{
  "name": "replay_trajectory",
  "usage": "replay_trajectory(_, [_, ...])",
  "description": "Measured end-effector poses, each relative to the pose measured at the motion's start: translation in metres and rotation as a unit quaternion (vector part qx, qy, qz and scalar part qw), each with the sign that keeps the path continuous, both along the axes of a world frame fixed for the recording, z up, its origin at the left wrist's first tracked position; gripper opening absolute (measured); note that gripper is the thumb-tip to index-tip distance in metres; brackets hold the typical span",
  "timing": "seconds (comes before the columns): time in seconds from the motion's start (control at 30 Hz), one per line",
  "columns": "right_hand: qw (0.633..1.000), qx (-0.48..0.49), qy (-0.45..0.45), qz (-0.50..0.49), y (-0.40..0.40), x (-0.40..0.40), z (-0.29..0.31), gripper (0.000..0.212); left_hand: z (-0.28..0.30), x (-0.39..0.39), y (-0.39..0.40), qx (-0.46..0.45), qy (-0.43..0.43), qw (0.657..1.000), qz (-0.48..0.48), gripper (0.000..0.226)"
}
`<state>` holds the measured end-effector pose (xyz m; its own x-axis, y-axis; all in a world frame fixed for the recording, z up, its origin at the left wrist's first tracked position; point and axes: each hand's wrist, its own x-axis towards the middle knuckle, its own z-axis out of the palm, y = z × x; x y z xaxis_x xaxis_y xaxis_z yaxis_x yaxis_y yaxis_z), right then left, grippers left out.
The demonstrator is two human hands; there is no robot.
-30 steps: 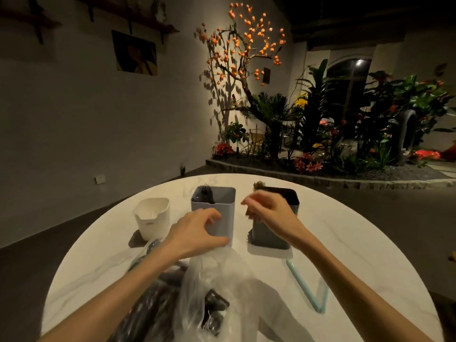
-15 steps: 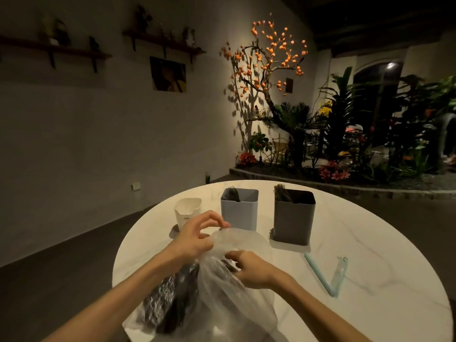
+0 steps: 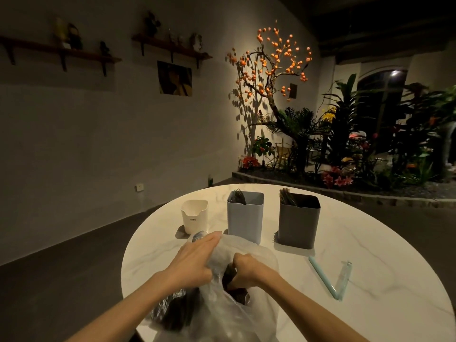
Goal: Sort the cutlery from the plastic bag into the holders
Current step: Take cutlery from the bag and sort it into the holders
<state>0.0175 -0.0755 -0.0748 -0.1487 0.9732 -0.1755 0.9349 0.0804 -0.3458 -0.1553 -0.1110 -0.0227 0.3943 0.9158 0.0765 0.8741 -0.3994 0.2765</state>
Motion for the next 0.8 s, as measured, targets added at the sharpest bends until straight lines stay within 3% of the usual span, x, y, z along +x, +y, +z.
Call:
replay_trajectory(0.23, [0.996,-0.08,-0.026,-0.014,-0.004,-0.009,0.02,0.064,0.002,-0.005,0.002,-0.004,-0.007,1.0,-0.001,0.087])
replay_trajectory(0.4, [0.992,-0.091,-0.086,0.032,-0.023,-0.019,0.023,0.046,-0.001,-0.009,0.003,-0.021,-0.031,0.999,-0.003,0.083])
replay_trajectory(0.67, [0.994,-0.02,0.088,0.064,-0.036,-0.018,-0.004,0.032,-0.006,-0.011,0.004,-0.031,-0.051,0.998,-0.01,0.08])
replay_trajectory(0.8, [0.998,0.011,0.022,0.062,-0.028,-0.004,0.011,0.026,-0.005,-0.01,0.007,-0.037,-0.056,0.998,-0.006,0.082])
